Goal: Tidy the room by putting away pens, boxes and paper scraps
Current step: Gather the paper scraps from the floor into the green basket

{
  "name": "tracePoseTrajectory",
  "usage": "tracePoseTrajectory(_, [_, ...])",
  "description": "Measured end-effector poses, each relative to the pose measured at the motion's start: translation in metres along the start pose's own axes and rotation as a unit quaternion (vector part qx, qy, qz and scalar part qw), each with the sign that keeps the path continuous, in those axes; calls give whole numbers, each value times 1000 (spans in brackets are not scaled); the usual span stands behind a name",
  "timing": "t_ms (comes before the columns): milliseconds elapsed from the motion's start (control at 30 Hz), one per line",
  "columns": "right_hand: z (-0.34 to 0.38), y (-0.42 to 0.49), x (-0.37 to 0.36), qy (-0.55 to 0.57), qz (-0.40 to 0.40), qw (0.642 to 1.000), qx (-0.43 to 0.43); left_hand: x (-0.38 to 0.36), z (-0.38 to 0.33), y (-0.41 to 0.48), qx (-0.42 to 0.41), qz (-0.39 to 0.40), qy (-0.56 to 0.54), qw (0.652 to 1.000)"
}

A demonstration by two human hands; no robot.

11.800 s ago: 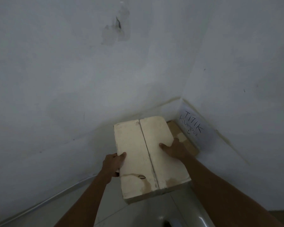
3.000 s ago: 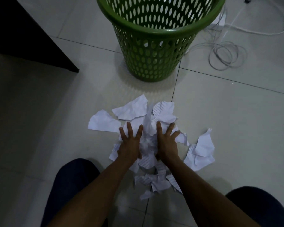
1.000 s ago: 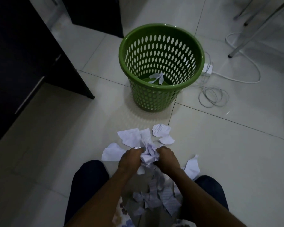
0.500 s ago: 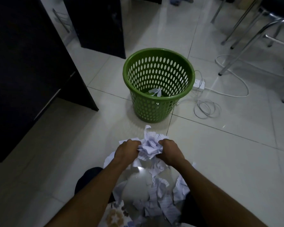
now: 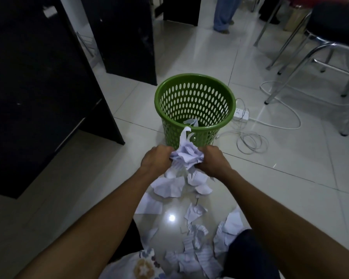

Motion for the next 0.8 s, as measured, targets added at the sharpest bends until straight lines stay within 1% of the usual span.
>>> tracePoseTrajectory(100, [5,7,21,17,-27,1000,-2,26,-8,11,-15,-39,7,999])
tracePoseTrajectory(300, [9,23,53,45,-67,997,17,67,-28,27,-62,-73,36,995])
tracePoseTrajectory(500, [18,44,88,77,-67,994,51,104,-40,48,-70,-80,36,994])
tracePoseTrajectory(667, [9,82,109,76,-77,993,36,125,-47,86,-57,-83,23,995])
tracePoseTrajectory(800, [-7,112,102,67,-62,996,14,115,-43,120,-40,-57,10,998])
Point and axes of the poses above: each hand's wrist, its own y-axis towards the middle knuckle, its own x-axis out of the back of the hand, z = x × y, the point moved 9 cm from there along y, towards the middle knuckle
